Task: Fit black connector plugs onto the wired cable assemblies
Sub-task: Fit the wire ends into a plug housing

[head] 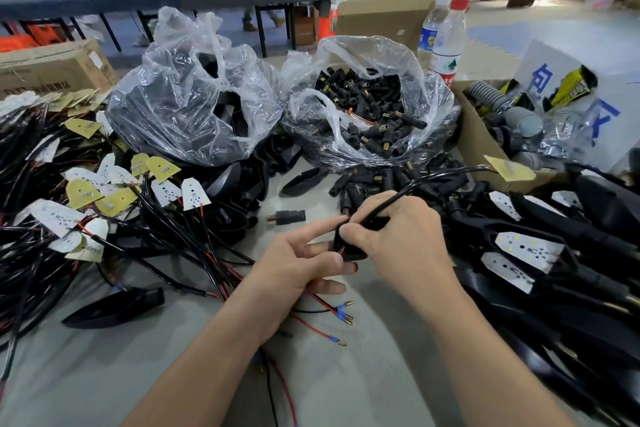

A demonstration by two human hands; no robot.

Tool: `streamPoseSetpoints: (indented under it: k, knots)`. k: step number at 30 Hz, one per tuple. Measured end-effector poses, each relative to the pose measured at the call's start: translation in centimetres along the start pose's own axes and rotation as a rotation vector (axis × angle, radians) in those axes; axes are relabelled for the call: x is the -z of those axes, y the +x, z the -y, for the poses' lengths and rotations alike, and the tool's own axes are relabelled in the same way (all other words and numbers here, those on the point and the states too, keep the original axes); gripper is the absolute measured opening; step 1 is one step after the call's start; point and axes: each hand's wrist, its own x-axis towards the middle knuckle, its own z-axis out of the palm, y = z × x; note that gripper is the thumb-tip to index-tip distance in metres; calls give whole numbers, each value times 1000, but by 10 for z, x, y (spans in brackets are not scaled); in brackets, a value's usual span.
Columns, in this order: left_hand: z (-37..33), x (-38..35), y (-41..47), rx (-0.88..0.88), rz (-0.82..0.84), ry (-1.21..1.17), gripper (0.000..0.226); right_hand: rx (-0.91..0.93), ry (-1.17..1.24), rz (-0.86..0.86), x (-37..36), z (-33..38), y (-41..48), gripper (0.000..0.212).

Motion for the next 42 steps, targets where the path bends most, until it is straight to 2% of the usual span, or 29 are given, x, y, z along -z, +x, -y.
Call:
streamPoseSetpoints:
  k: [2,4,7,11,15,18,23,26,28,29,30,31,33,36,38,42]
  knots:
    - [-2,1,1,-79,-156,65,45,-45,104,49,3,-1,1,4]
    - [-4,7,2,-155,-344,90,30,-24,238,167,8,-2,3,18]
    - [-5,16,3,-198,-467,181,17,-13,288,274,10,-3,2,30]
    - [-7,25,2,-202,-578,225,26,-88,325,147,8,-2,3,36]
    - [-21,50,-1,-280,-729,174,29,-202,593,-33,23,-10,14,24]
    - [-30,71,-8,-338,-776,121,33,-259,756,-87,31,-17,19,20]
    - [-43,95,-17,-423,-886,143,28,-250,928,-164,34,-18,22,36]
    - [-41,101,-22,-430,-1051,375,22,-221,1070,-145,31,-15,23,40]
    - [-37,97,-25,-401,-1201,823,7,-199,1107,-102,26,-13,20,39]
    - [-35,92,-26,-398,-1272,1098,11,-176,1071,-81,24,-12,19,38]
    - [-32,86,-25,-454,-1284,1272,18,-145,1000,-62,21,-12,17,37]
    - [-30,79,-23,-521,-1237,1339,22,-112,917,-46,18,-11,15,38]
    - [-27,58,-18,-581,-1005,1257,27,-67,816,-1,12,-10,12,43]
    - [-19,26,-12,-345,-608,859,36,-34,799,63,1,-8,8,56]
    - [-13,17,-7,-245,-473,689,35,-30,794,72,-5,-6,6,67]
    - [-9,19,-4,-190,-326,564,31,-40,848,105,-8,-6,5,75]
